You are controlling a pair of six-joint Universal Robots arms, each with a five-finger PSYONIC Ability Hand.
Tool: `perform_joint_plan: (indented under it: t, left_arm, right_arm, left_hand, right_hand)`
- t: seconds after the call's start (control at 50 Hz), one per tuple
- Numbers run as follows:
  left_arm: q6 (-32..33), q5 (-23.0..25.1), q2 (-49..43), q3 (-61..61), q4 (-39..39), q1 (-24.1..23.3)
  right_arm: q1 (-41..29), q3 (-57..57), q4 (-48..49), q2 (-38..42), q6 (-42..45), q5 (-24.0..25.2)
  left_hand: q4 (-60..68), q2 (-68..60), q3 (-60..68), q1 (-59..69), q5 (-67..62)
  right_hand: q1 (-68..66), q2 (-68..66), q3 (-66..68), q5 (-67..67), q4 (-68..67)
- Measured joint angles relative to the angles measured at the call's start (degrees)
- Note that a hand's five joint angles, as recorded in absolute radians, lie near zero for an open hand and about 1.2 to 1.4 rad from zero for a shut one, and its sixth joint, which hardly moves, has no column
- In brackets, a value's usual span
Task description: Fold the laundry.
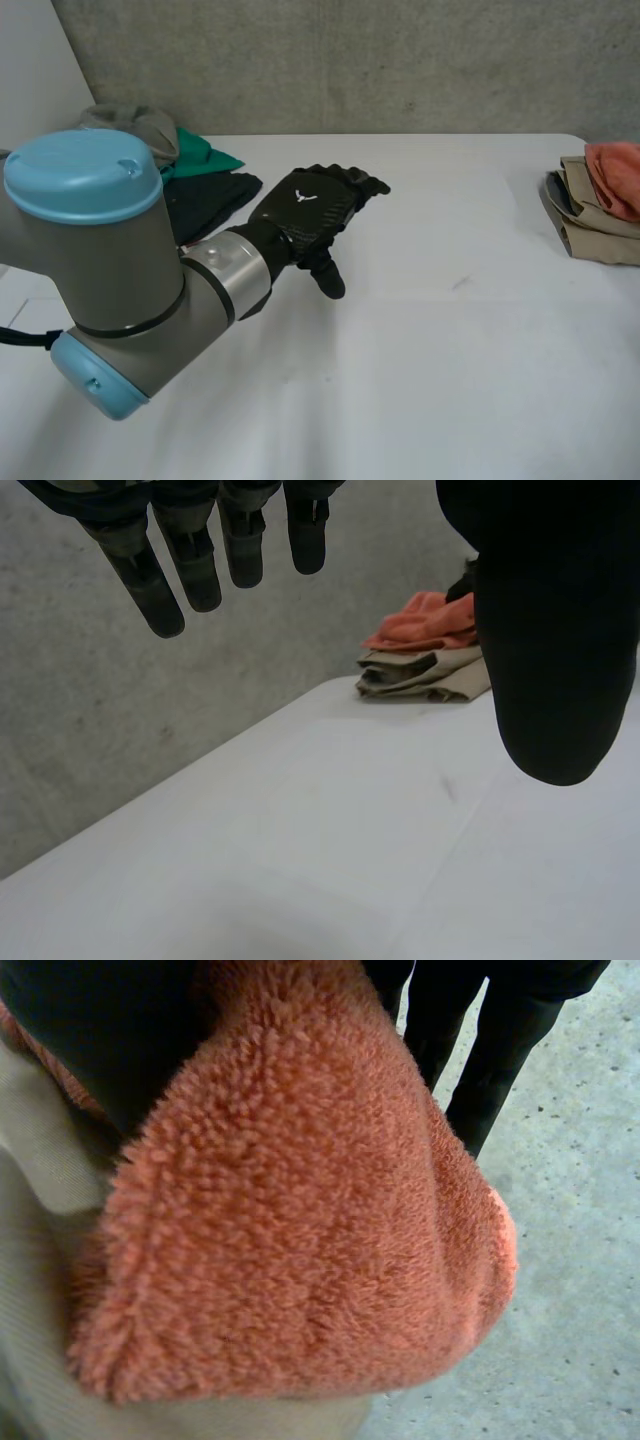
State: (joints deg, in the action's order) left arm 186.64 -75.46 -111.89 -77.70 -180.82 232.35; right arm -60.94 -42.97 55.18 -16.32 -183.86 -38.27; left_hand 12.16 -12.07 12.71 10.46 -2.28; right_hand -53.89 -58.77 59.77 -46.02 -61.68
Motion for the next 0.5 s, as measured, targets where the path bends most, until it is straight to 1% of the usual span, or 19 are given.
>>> perform_joint_plan:
  t: [0.04, 0.06, 0.08, 0.12, 0.16, 0.26, 0.3, 0.38, 0.44, 0.46, 0.5]
  left_arm:
    - [0.1, 0.2, 0.2, -0.3, -0.6, -0.5]
    - [0.1, 0.2, 0.2, -0.4, -0.8, -0.7]
    - [0.1, 0.4, 0.3, -0.7, -1.3, -0.9]
    - [0.2, 0.7, 0.5, -0.9, -1.8, -1.1]
    - [0.2, 1.0, 0.6, -1.1, -2.1, -1.2]
    - [0.2, 1.4, 0.9, -1.3, -2.4, -1.1]
    - [0.1, 1.5, 1.0, -1.4, -2.4, -1.1]
    - [0.1, 1.5, 1.2, -1.4, -2.3, -1.0]
    - [0.1, 1.5, 1.5, -1.4, -2.3, -1.0]
    - [0.1, 1.5, 1.7, -1.4, -2.3, -0.9]
    - [0.2, 1.5, 2.1, -1.4, -2.3, -0.9]
  right_arm:
    - [0.0, -1.1, -0.1, -1.0, -0.4, 0.3]
    - [0.0, -1.4, -0.1, -1.2, -0.5, 0.4]
    - [-0.2, -2.3, -0.2, -2.1, -0.8, 0.4]
    - [-0.4, -3.5, -0.5, -3.3, -1.0, 0.4]
    - [-0.7, -4.7, -1.2, -4.5, -1.2, 0.0]
    - [-1.1, -6.6, -3.7, -7.0, -1.3, -1.5]
    - [-1.1, -7.9, -9.3, -10.1, -1.0, -3.7]
    - [-0.3, -9.2, -18.9, -14.0, 1.0, -5.6]
    - [1.3, -10.8, -29.2, -18.2, 6.1, -6.8]
    - [2.2, -11.6, -34.3, -20.4, 9.7, -7.7]
    - [3.2, -12.4, -39.4, -22.7, 14.1, -9.2]
  left_hand:
    - [0.0, 0.0, 0.0, 0.0, 0.0]
    - [0.0, 0.0, 0.0, 0.0, 0.0]
    - [0.0, 0.0, 0.0, 0.0, 0.0]
    - [0.0, 0.0, 0.0, 0.0, 0.0]
    - [0.0, 0.0, 0.0, 0.0, 0.0]
    - [0.0, 0.0, 0.0, 0.0, 0.0]
    - [0.0, 0.0, 0.0, 0.0, 0.0]
    - [0.0, 0.0, 0.0, 0.0, 0.0]
    - [0.0, 0.0, 0.0, 0.0, 0.0]
    - [0.0, 0.0, 0.0, 0.0, 0.0]
    - [0.0, 0.0, 0.0, 0.0, 0.0]
  right_hand:
    - [12.9, 17.1, -17.0, 14.7, 17.6]
    - [17.0, 20.8, -20.8, 18.5, 21.7]
    - [26.1, 31.5, -31.7, 28.7, 32.5]
    - [35.4, 41.0, -41.8, 38.6, 43.7]
    - [39.5, 45.2, -46.1, 42.5, 47.8]
    - [40.0, 46.0, -47.2, 43.0, 49.2]
    - [40.0, 46.0, -47.2, 43.0, 49.2]
    - [40.0, 46.0, -47.2, 43.0, 49.2]
    - [40.0, 46.0, -47.2, 43.0, 49.2]
    - [40.0, 46.0, -47.2, 43.0, 49.2]
    - [40.0, 46.0, -47.2, 43.0, 49.2]
